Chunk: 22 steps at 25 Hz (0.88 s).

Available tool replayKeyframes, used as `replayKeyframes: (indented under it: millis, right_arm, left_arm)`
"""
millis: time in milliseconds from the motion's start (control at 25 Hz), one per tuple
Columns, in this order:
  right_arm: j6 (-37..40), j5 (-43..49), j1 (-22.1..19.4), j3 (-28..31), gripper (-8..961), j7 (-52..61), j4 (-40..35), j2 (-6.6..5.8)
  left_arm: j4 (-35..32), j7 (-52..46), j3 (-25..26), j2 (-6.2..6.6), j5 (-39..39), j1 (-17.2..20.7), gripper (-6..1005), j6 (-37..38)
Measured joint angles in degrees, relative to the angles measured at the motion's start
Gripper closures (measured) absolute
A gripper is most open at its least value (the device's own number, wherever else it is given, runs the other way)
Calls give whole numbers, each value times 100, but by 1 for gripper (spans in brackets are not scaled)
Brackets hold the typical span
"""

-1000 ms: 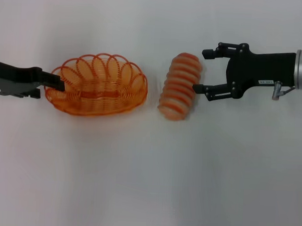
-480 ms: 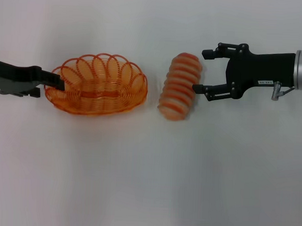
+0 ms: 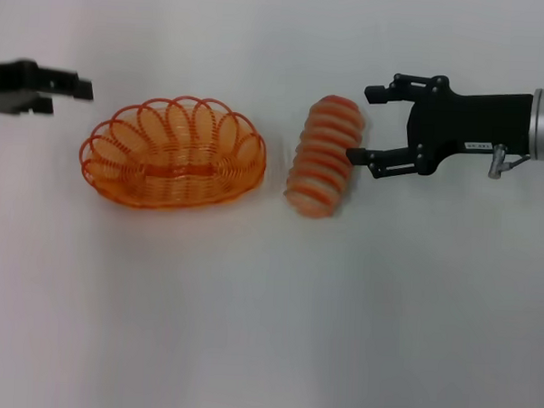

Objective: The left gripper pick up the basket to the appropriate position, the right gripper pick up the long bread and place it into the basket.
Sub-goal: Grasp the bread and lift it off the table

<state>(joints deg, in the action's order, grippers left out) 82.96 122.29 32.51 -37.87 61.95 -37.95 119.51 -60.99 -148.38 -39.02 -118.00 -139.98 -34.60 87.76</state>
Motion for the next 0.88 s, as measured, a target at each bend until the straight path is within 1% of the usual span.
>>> replayKeyframes:
  millis: [40, 80, 120, 240, 320, 400, 440, 520, 680, 800, 880]
  right_arm:
    - [0, -6, -2, 6, 40, 7, 0, -3]
    - [0, -8, -3, 14, 40, 11, 0, -5]
    - [1, -10, -3, 31, 40, 14, 0, -6]
    - [3, -12, -5, 101, 40, 40, 0, -7]
    - [18, -12, -6, 150, 40, 87, 4, -7]
    - [40, -13, -7, 217, 40, 136, 6, -8]
    - [41, -13, -9, 248, 40, 169, 6, -8]
    - [53, -13, -13, 305, 40, 266, 7, -10]
    - [113, -17, -25, 492, 40, 395, 8, -17]
    - [113, -101, -72, 663, 40, 415, 13, -15]
    - [117, -188, -111, 688, 40, 465, 21, -22]
  left_arm:
    - [-18, 116, 5, 34, 209, 49, 267, 28]
    - [-18, 116, 5, 34, 209, 49, 267, 28]
    - [-33, 720, 83, 105, 786, 144, 267, 199]
    - [-22, 1646, 357, 134, 1308, 204, 268, 570]
    - [-7, 2196, 593, 134, 1498, 218, 269, 802]
    - [46, 2971, 920, 115, 1776, 297, 269, 1000]
    - [75, 3250, 1010, 105, 1878, 334, 270, 1053]
    - [220, 4113, 1140, 85, 2290, 516, 270, 1148]
    - [560, 5568, 1175, 56, 2881, 904, 271, 1198]
    - [707, 6357, 1150, 19, 2904, 1117, 272, 1243]
    - [730, 6892, 1138, -52, 2855, 1279, 273, 1258]
